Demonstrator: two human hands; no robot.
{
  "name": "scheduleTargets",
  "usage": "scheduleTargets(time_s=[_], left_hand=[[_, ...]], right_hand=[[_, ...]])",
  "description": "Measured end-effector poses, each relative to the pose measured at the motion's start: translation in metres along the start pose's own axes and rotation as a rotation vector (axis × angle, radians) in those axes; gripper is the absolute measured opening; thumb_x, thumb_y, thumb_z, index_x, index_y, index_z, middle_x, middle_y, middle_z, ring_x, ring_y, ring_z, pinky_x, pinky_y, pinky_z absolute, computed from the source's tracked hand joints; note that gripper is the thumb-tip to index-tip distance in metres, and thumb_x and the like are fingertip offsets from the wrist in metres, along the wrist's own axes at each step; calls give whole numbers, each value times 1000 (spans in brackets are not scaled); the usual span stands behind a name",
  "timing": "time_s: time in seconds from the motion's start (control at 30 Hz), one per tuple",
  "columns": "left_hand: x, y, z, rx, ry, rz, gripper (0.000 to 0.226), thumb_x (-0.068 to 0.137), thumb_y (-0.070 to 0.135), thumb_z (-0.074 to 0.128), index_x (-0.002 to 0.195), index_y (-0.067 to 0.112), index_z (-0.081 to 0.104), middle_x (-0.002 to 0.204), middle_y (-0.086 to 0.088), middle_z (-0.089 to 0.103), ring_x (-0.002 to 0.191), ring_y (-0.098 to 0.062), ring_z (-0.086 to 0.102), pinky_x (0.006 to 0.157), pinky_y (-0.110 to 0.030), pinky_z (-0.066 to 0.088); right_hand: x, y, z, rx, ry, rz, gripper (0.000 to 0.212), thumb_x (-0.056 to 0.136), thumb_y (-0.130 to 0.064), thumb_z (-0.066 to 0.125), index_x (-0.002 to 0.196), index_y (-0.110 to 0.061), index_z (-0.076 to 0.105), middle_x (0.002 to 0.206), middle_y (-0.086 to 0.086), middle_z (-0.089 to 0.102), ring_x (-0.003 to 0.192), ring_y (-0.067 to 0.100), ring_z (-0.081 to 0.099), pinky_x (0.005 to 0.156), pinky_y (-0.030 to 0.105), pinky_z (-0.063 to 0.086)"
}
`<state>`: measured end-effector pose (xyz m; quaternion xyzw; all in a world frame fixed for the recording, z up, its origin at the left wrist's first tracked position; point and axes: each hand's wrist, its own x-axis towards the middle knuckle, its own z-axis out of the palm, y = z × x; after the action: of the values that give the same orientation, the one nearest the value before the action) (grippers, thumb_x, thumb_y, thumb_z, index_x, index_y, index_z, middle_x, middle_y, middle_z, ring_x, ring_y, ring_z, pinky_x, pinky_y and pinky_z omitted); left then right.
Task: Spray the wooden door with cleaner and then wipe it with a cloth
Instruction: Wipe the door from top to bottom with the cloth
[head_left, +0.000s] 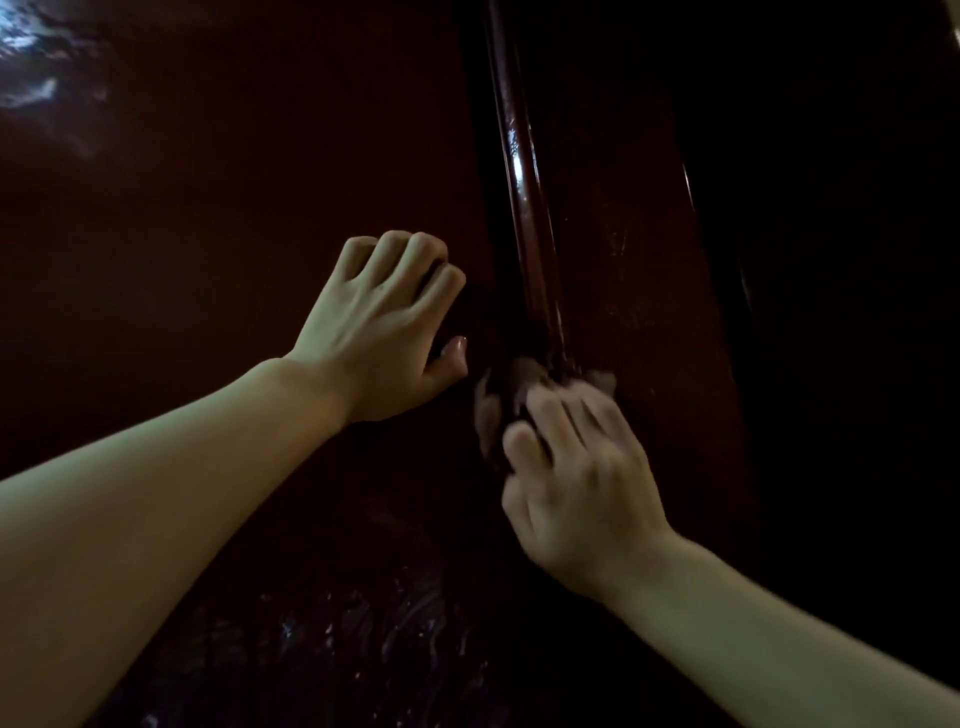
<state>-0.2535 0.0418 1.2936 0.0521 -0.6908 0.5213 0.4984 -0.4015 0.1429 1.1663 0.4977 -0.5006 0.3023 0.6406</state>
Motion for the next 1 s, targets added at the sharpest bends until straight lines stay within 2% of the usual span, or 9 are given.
scheduleTargets(time_s=[0.07,0.13,0.23,0.33,0.5,0.67,0.83,0.93,1.0], left_hand=[[1,1,-1,13,-10,13,53,84,47,45,110,3,57,116,-18,54,107,-36,50,88,-48,39],[2,1,-1,10,-4,41,52,86,47,43,109,3,58,115,-18,54,106,-36,51,88,-47,39],[3,2,-2,-15,15,73,54,91,49,40,110,2,59,115,-19,56,105,-36,52,88,-47,38],[4,0,-1,-10,23,68,53,89,47,42,111,1,57,116,-20,56,107,-37,52,89,-46,38],[5,0,-2,-9,18,63,51,89,48,43,106,2,57,114,-18,56,105,-36,52,87,-46,38],[10,4,0,6,-3,58,53,86,49,43,106,3,57,114,-17,55,106,-35,52,88,-47,40],[15,5,1,-14,9,79,60,89,53,40,117,3,56,119,-17,55,108,-35,52,89,-48,38],[18,3,1,-18,34,73,63,88,53,41,118,0,54,121,-19,54,109,-36,51,89,-48,39],[20,2,2,-14,36,72,62,88,53,41,118,0,53,122,-20,54,110,-37,51,90,-48,40]], right_hand=[[-9,1,0,12,-24,-18,18,81,-20,48,95,-9,45,109,21,63,101,34,63,106,43,37],[9,6,1,15,-83,10,24,82,-23,46,101,-9,44,120,24,60,114,37,58,112,45,34],[65,24,3,-24,-148,39,42,86,-35,36,115,-8,47,135,24,52,132,38,45,119,45,22],[108,40,0,8,-194,112,45,93,-40,29,124,-12,45,142,17,46,143,33,29,122,44,12],[63,22,-1,36,-90,145,41,86,-33,40,116,-8,52,134,17,54,137,35,38,119,43,19],[-10,7,-4,100,-143,116,29,85,-28,47,109,-11,51,133,16,56,139,35,36,119,46,22],[60,29,-3,43,-169,241,58,90,-41,30,140,-15,42,149,14,41,145,37,24,121,43,9],[101,46,1,34,-147,244,57,93,-43,30,144,-17,38,154,10,33,148,33,15,123,43,6],[101,46,3,39,-114,249,54,95,-41,34,142,-16,41,153,11,35,148,33,18,123,44,9]])
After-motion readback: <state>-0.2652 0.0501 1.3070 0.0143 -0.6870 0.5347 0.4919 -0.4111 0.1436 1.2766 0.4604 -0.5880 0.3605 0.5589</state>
